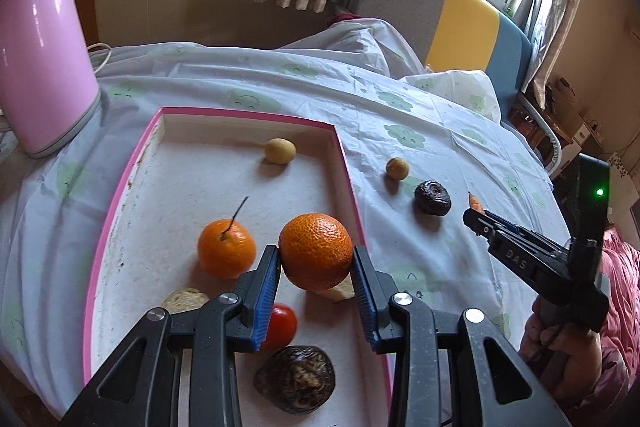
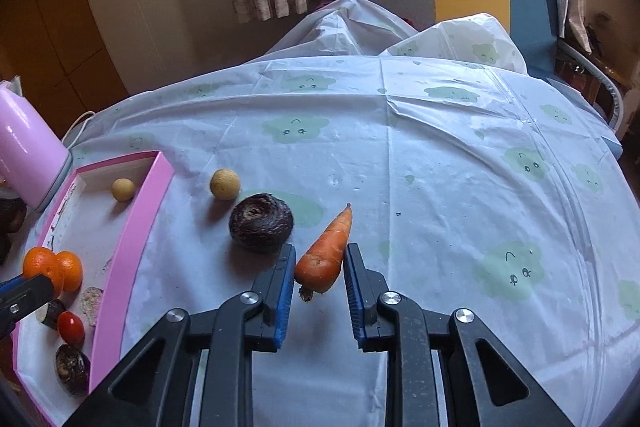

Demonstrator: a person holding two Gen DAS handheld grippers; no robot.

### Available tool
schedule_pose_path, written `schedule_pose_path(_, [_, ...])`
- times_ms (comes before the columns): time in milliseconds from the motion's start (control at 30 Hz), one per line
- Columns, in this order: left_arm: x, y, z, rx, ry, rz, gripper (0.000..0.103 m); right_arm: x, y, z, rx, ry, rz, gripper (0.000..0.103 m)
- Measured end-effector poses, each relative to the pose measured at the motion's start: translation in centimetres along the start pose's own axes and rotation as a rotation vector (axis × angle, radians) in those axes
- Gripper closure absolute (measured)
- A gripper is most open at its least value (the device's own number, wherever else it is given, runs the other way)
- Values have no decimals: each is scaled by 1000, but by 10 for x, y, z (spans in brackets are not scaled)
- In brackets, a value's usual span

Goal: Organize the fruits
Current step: 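Carry the orange into the tray and open the left tool while the right tool carries the carrot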

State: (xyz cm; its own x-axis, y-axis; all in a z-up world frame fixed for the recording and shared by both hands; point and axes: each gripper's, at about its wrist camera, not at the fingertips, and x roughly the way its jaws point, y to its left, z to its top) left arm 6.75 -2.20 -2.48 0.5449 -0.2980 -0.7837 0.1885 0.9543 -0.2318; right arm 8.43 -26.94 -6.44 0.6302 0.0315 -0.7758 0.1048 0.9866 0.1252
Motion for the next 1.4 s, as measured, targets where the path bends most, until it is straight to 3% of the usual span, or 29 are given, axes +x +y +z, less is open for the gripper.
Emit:
schedule_pose_path(367, [-22,29,-9,-39,-36,41,67,-28,69,-6,-161,-35,137,79])
schedule_pose_path(700, [-39,75,-25,-115,-51,102,67,-33,129,-11,-265,1,280,79])
schedule_pose_path(1067, [-45,94,-38,-156,-40,127,66,-15,179,-13,-362,45,301,78])
schedule_pose_path(1400, [-49,90,-38,-157,-64,132,66,-8,186,-19,-360,66,299,77])
